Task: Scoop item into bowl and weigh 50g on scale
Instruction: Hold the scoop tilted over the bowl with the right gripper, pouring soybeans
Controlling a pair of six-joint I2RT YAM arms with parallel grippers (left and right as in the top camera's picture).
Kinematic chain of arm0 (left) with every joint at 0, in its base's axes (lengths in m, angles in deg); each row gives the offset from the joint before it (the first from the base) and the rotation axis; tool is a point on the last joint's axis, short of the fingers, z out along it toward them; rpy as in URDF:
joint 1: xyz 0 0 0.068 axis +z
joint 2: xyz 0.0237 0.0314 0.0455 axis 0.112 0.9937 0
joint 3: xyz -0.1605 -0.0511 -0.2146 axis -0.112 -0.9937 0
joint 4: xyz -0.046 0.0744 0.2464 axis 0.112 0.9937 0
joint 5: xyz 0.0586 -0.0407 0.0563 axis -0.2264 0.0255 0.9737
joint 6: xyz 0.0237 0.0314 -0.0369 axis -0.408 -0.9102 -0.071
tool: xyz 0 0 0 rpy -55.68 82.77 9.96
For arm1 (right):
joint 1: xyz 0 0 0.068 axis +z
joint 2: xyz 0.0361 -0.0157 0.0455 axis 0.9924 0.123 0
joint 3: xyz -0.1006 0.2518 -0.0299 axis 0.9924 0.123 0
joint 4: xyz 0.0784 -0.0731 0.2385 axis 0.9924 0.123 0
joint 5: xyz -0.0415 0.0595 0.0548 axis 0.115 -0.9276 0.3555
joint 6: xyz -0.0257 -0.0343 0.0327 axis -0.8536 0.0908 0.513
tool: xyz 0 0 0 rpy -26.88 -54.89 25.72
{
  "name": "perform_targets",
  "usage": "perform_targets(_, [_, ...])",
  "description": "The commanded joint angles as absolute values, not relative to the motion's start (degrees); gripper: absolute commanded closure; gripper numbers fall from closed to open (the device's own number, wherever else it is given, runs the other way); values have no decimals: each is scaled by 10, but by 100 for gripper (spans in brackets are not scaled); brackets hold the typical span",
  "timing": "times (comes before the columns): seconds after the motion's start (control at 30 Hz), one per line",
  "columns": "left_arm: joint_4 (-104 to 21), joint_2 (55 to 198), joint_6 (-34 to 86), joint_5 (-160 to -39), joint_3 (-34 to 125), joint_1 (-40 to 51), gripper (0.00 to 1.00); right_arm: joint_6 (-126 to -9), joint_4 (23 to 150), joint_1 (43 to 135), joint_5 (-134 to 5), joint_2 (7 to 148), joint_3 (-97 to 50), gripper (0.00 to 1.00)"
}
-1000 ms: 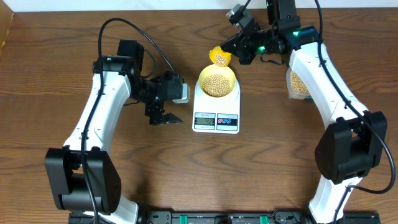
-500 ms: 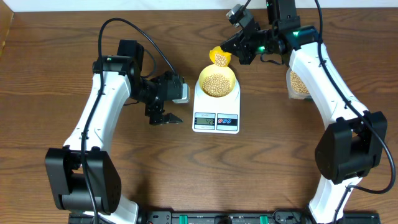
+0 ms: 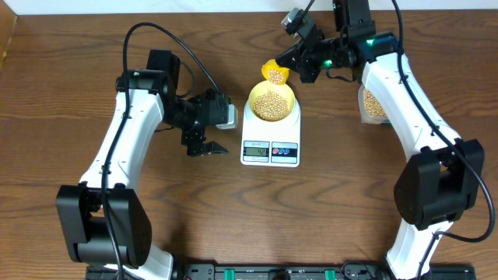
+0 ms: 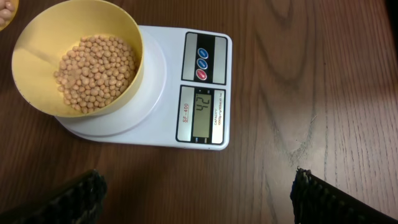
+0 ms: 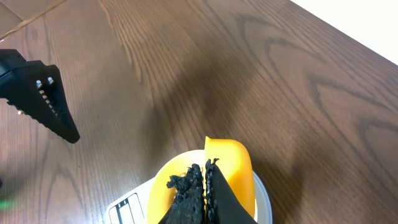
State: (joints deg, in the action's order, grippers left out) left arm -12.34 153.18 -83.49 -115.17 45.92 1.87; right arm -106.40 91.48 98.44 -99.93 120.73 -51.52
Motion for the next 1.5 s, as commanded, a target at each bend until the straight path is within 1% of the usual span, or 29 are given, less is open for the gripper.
perform_targets(0.0, [-119,1532,-840,-1155,455,19,2,-1070,913,983,-1008,1196,-516,99])
perform_targets(1.47, [-119,1532,-840,-1155,455,19,3,-1067,915,983,-1021,1196,-516,99])
